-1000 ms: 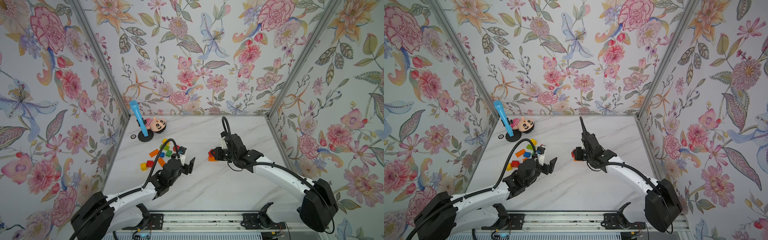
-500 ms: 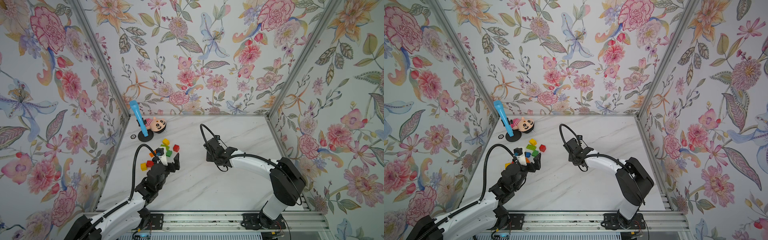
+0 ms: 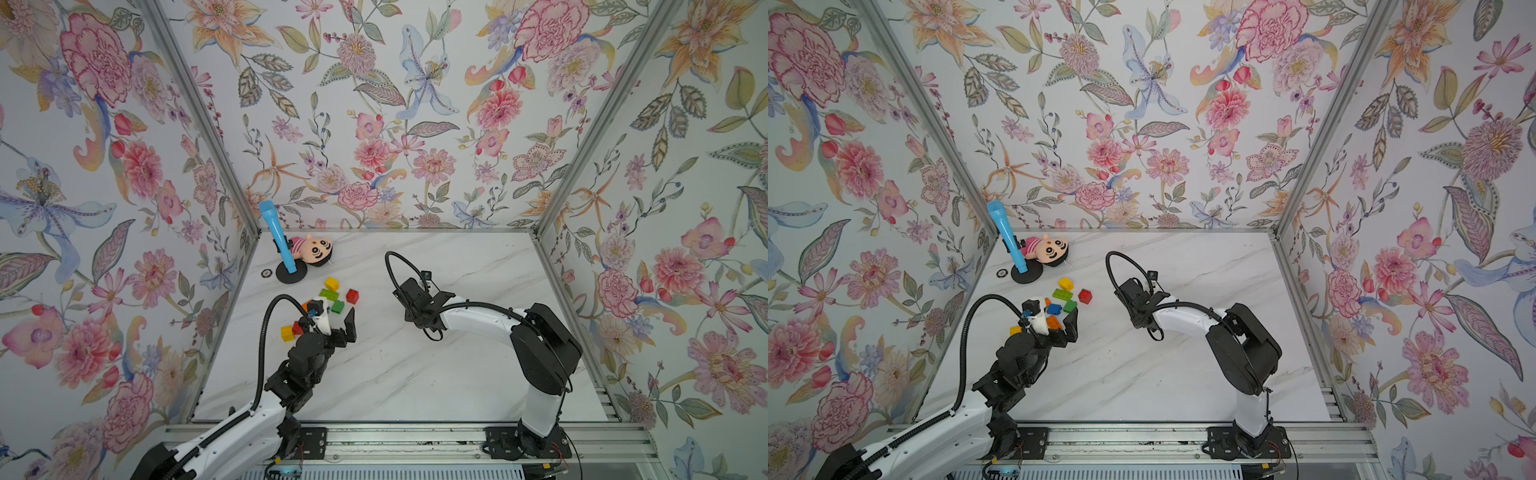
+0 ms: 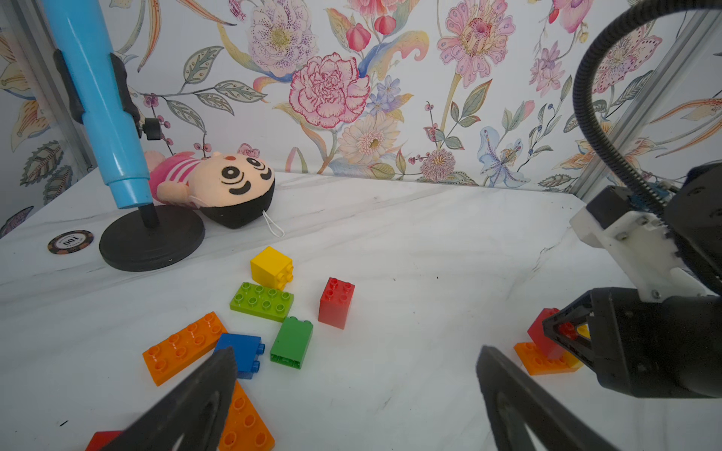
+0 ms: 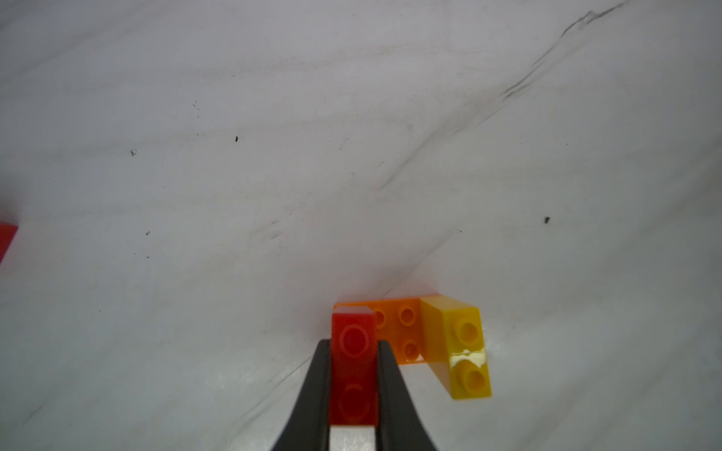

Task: Assemble the letter p with lego
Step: Assemble the lego brick with the lego brick.

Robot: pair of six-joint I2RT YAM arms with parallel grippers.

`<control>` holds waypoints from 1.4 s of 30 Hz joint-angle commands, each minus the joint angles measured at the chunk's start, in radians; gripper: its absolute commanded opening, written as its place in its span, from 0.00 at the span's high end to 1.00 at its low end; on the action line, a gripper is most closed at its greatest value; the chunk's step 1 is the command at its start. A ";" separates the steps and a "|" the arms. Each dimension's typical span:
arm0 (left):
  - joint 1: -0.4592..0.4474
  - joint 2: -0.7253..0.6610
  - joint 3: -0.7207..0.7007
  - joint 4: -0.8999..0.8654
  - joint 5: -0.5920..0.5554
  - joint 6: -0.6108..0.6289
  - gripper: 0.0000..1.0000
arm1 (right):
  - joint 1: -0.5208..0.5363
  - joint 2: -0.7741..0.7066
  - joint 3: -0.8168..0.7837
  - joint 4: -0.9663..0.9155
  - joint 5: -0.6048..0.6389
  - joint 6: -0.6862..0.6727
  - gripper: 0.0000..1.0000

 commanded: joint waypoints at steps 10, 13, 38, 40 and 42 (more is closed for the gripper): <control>0.011 -0.036 -0.027 -0.001 -0.025 0.016 0.01 | 0.023 0.043 0.033 -0.048 0.075 0.016 1.00; 0.012 -0.036 -0.028 -0.001 -0.026 0.017 0.01 | 0.023 0.054 0.037 -0.048 0.069 0.008 1.00; 0.013 -0.023 -0.034 0.020 -0.026 0.020 0.01 | 0.018 -0.031 -0.117 0.156 0.017 -0.141 1.00; 0.012 -0.018 -0.034 0.022 -0.025 0.022 0.01 | 0.018 -0.047 -0.122 0.155 0.026 -0.148 1.00; 0.013 -0.014 -0.034 0.025 -0.024 0.019 0.01 | 0.017 -0.059 -0.126 0.156 0.033 -0.151 1.00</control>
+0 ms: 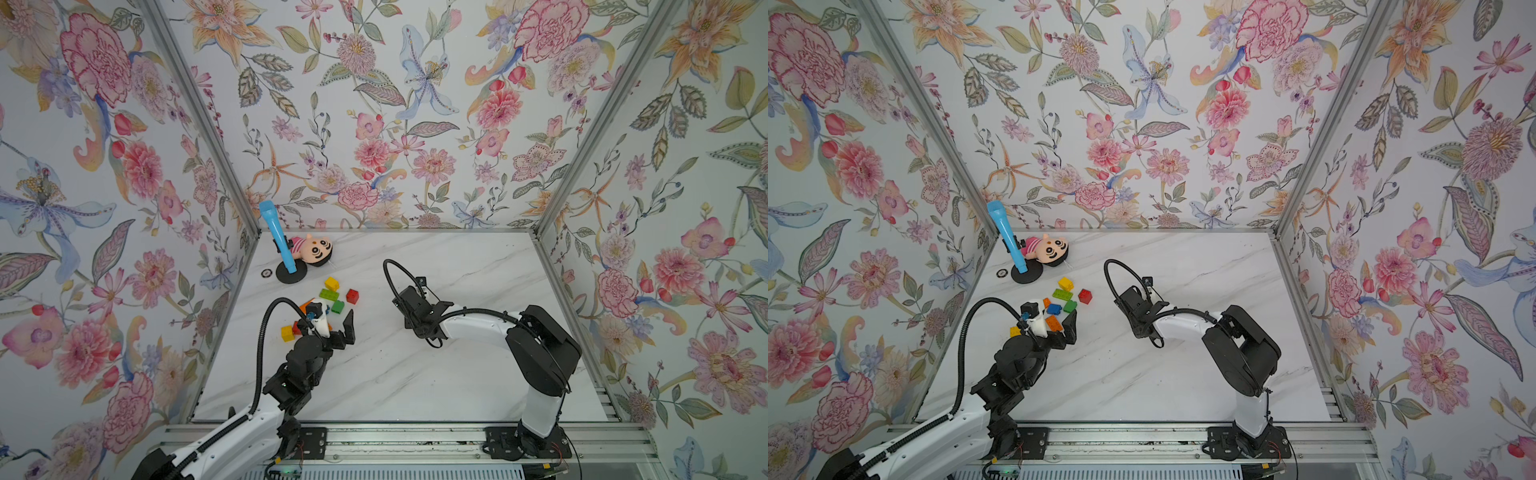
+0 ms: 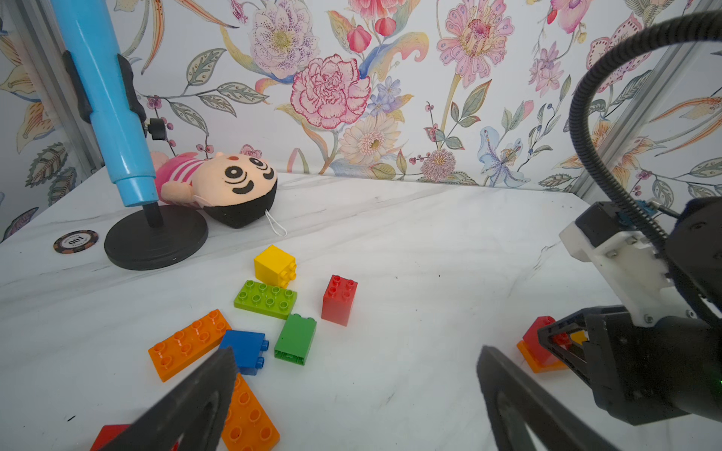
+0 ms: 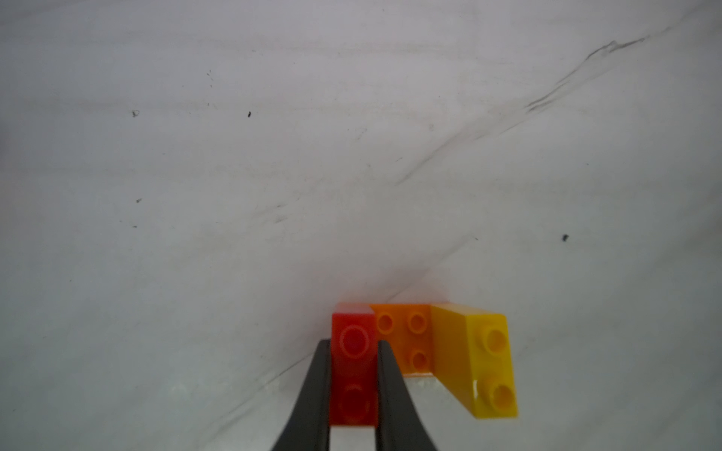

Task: Assemble the letter p with lego
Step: Assemble the lego brick with the lego brick.

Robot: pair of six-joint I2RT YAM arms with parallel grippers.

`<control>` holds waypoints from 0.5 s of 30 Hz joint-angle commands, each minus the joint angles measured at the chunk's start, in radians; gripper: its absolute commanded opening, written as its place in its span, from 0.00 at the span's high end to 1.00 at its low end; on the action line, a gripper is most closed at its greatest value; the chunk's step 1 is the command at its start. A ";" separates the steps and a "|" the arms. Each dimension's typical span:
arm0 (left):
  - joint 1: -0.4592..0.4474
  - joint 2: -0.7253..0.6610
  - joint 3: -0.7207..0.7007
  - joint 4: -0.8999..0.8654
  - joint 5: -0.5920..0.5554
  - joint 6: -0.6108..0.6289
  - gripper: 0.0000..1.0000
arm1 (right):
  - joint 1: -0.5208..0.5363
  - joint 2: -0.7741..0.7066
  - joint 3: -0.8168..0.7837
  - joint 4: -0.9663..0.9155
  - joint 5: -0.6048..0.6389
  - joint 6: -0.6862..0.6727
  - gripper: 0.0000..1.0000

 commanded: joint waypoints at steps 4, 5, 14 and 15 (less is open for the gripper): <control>0.014 0.006 -0.012 0.025 -0.022 0.014 0.01 | -0.010 -0.034 -0.022 0.017 0.002 -0.018 1.00; 0.015 0.007 -0.012 0.026 -0.022 0.015 0.01 | -0.011 -0.029 -0.024 0.021 0.000 -0.019 1.00; 0.013 0.001 -0.012 0.026 -0.023 0.016 0.01 | -0.015 -0.004 -0.028 0.027 -0.005 -0.013 1.00; 0.013 0.000 -0.012 0.027 -0.024 0.015 0.01 | -0.015 -0.002 -0.028 0.028 -0.005 -0.014 1.00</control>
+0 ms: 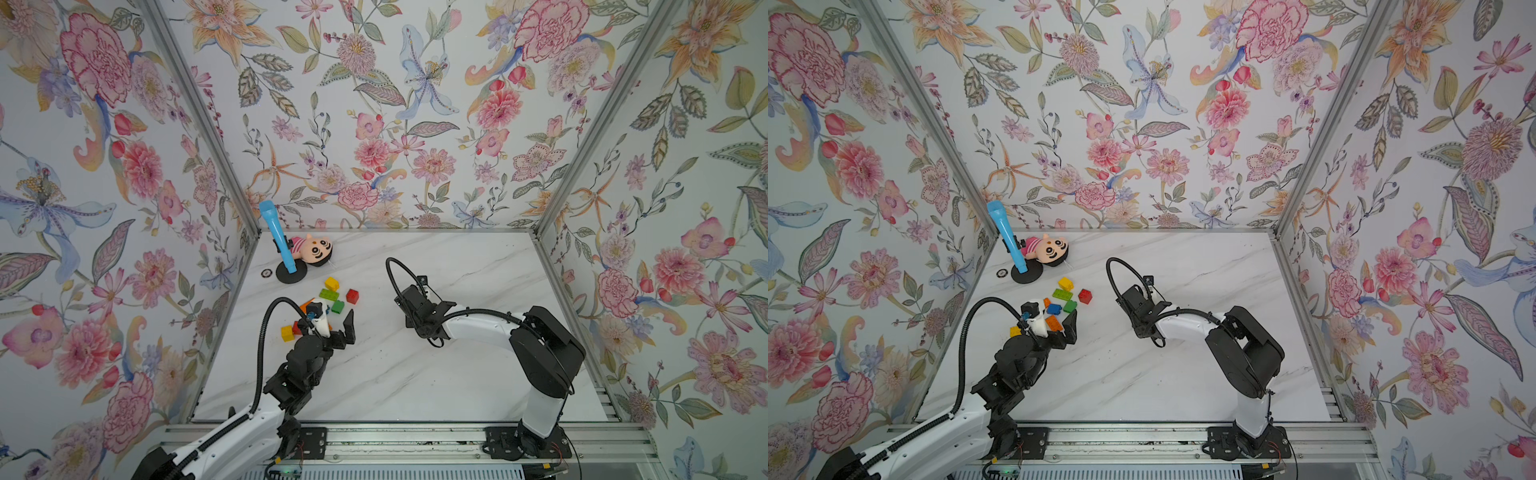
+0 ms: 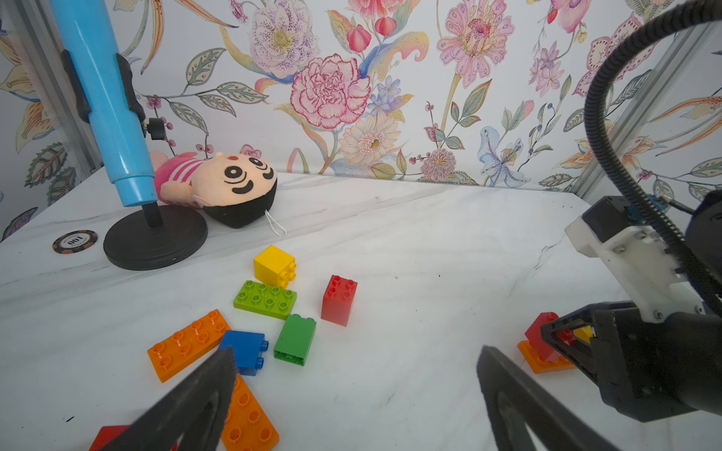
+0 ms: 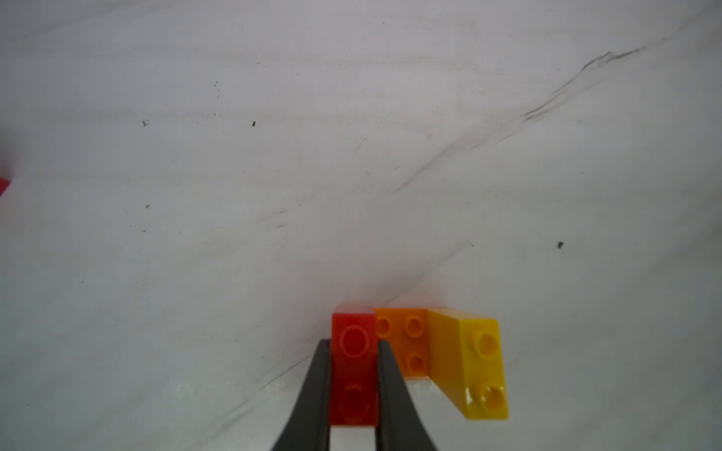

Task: Assemble the letter p with lego
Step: Assemble the lego brick with the lego brick.

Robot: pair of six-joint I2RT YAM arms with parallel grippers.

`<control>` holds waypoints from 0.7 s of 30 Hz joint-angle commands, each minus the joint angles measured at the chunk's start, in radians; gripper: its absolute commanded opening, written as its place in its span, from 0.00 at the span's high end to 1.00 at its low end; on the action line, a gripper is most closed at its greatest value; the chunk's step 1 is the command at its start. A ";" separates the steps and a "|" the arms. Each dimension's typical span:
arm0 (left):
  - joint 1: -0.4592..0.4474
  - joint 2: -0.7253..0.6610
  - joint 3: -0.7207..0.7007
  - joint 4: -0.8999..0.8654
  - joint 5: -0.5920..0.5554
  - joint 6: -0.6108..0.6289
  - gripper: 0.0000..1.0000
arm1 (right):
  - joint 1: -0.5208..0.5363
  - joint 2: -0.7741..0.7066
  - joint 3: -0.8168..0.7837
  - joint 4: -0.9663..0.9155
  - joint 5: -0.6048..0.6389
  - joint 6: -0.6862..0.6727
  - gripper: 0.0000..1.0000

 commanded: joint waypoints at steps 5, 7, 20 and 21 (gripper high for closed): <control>0.013 -0.001 -0.012 0.023 -0.021 0.014 0.01 | -0.007 0.018 -0.018 0.005 0.007 -0.002 1.00; 0.012 -0.003 -0.012 0.021 -0.021 0.013 0.01 | -0.007 0.022 -0.017 0.006 0.008 -0.002 1.00; 0.013 -0.006 -0.012 0.025 -0.020 0.012 0.01 | -0.014 0.044 -0.023 -0.005 0.007 0.034 1.00; 0.013 -0.007 -0.012 0.026 -0.020 0.013 0.01 | -0.013 0.041 -0.026 -0.006 0.010 0.037 1.00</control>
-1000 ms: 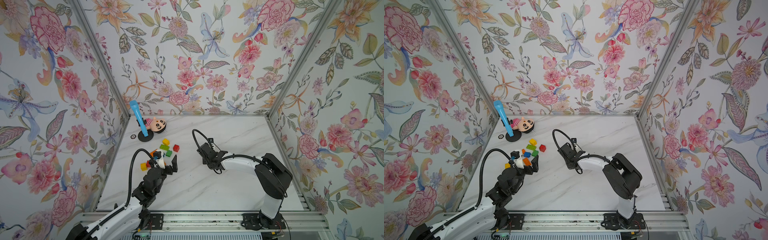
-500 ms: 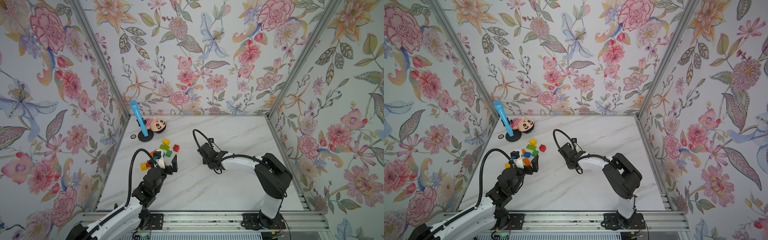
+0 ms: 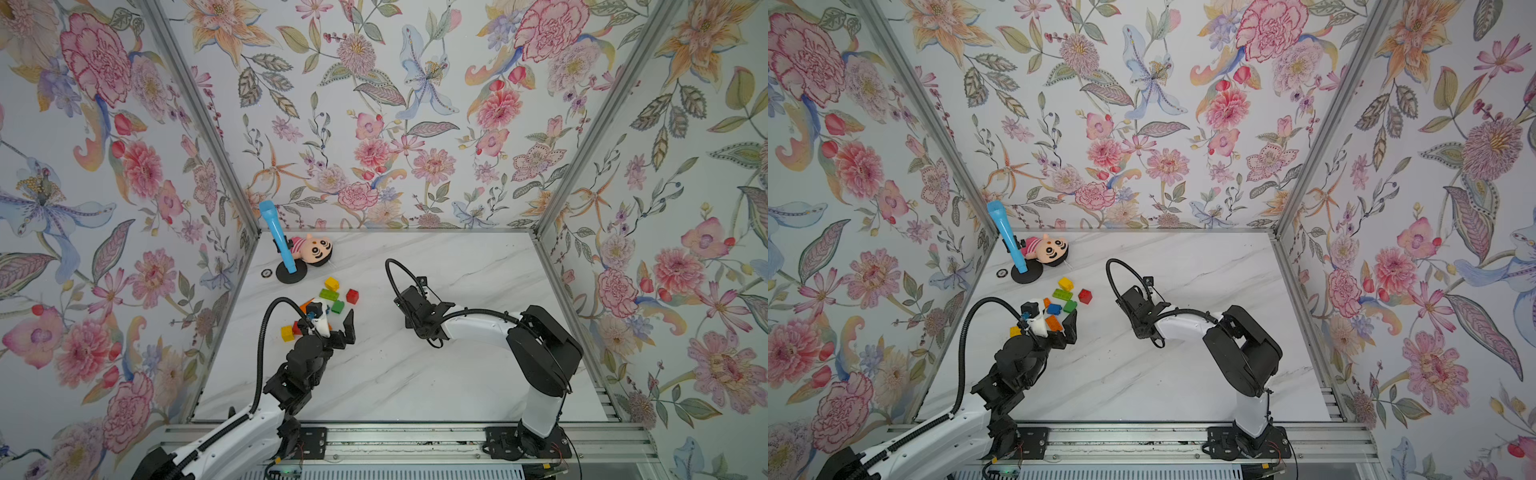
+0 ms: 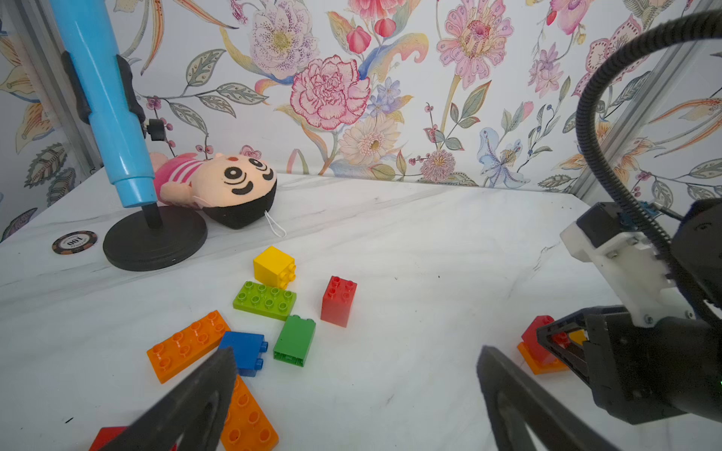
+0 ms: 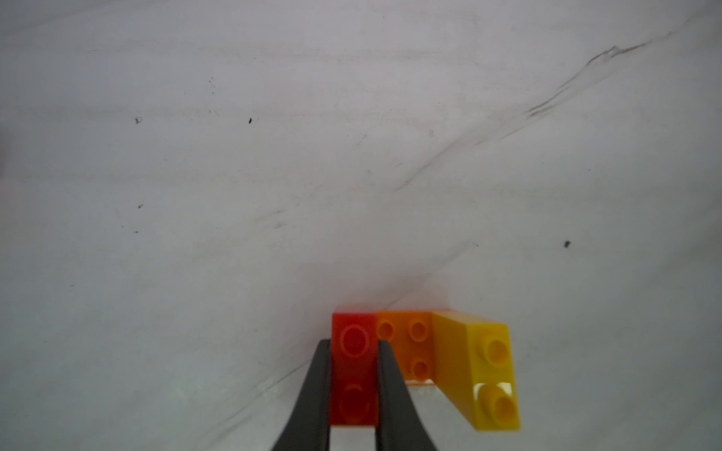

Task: Assemble the letter p with lego
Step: Assemble the lego brick with the lego brick.

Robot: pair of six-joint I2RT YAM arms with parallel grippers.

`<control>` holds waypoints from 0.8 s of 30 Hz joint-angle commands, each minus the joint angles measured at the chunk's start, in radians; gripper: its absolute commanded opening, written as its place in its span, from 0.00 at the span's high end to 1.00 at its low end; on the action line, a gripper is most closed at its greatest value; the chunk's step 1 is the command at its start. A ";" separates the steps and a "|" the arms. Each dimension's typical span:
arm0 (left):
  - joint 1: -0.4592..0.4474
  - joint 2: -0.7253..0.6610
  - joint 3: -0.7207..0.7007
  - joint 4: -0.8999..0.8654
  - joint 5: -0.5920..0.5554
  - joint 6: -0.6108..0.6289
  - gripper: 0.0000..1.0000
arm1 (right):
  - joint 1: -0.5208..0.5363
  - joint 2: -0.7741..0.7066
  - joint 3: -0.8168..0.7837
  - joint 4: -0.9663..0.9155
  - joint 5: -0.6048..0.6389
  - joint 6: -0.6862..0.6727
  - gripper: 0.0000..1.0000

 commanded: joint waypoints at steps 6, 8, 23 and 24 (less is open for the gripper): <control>0.012 -0.003 -0.039 0.026 -0.020 0.014 0.01 | -0.005 0.012 -0.041 -0.027 0.009 0.044 1.00; 0.013 -0.001 -0.041 0.026 -0.022 0.014 0.01 | 0.000 0.003 -0.047 -0.026 0.012 0.050 1.00; 0.013 0.007 -0.036 0.031 -0.024 0.015 0.01 | 0.026 -0.008 -0.048 -0.032 0.026 0.054 1.00; 0.013 0.007 -0.038 0.031 -0.024 0.015 0.01 | 0.024 -0.003 -0.048 -0.033 0.026 0.057 1.00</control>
